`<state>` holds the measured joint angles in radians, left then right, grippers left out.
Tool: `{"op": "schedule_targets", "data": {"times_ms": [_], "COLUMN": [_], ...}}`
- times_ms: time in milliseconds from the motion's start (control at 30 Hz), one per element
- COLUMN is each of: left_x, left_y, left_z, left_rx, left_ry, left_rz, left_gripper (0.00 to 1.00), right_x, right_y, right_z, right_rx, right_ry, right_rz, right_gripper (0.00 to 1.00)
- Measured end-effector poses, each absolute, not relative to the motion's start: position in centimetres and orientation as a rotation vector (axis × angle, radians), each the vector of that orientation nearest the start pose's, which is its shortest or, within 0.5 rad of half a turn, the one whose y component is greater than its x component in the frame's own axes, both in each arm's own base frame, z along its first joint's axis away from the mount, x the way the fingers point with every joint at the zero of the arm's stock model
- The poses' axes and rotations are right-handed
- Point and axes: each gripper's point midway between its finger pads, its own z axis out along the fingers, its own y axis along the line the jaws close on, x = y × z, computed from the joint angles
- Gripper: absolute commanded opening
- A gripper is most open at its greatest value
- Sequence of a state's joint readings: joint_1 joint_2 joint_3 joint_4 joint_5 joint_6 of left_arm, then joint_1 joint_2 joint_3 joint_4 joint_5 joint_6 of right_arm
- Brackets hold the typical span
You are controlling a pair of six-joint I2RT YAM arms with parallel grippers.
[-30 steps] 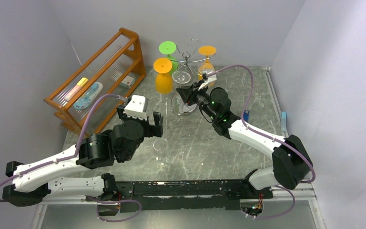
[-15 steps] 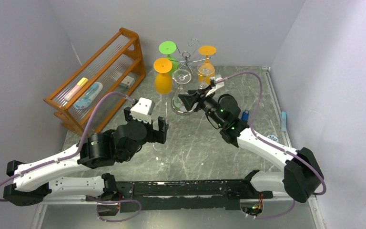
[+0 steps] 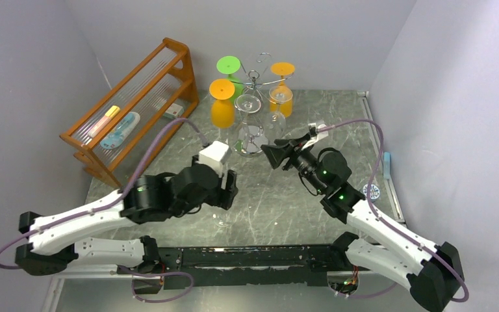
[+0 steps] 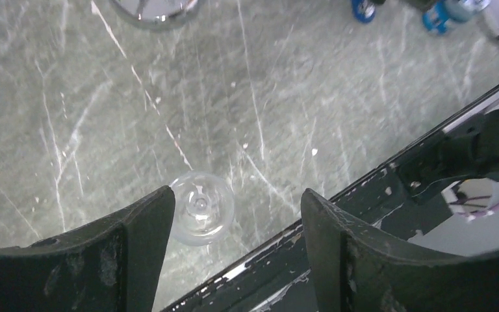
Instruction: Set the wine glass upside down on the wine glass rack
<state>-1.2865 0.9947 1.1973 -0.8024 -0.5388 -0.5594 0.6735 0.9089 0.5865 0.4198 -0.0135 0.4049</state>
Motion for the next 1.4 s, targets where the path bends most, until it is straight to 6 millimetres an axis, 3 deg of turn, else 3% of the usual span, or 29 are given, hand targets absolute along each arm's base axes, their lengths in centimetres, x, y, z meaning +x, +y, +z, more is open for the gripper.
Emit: {"op": "schedule_targets", "data": {"times_ms": [267, 400, 633, 767, 1000, 1233, 1400], "left_x": [14.0, 13.8, 13.5, 13.5, 13.5, 13.5, 13.8], "left_y": [-27.4, -27.6, -26.8, -26.5, -26.4, -27.0, -28.2], "left_z": [21.4, 20.0, 17.6, 16.8, 16.0, 16.1, 17.7], "left_rx": [0.548, 0.555, 0.566, 0.574, 0.58, 0.606, 0.619], "left_ry": [2.28, 2.324, 2.397, 2.413, 2.433, 2.425, 2.356], "left_rz": [-0.386, -0.352, -0.248, -0.22, -0.203, -0.237, -0.327], "left_gripper": [0.54, 0.46, 0.46, 0.41, 0.06, 0.05, 0.05], "right_x": [26.6, 26.7, 26.9, 27.0, 27.2, 26.2, 25.2], "right_y": [22.5, 22.2, 22.1, 22.3, 22.0, 21.4, 21.6], "right_z": [26.9, 25.8, 24.8, 24.2, 23.4, 19.9, 18.9], "right_rx": [-0.139, -0.112, -0.08, -0.07, 0.02, 0.214, 0.383], "right_ry": [1.597, 1.636, 1.673, 1.693, 1.728, 1.833, 1.908], "right_rz": [0.849, 0.837, 0.832, 0.834, 0.848, 0.92, 1.02], "right_gripper": [0.63, 0.62, 0.62, 0.62, 0.65, 0.66, 0.65]}}
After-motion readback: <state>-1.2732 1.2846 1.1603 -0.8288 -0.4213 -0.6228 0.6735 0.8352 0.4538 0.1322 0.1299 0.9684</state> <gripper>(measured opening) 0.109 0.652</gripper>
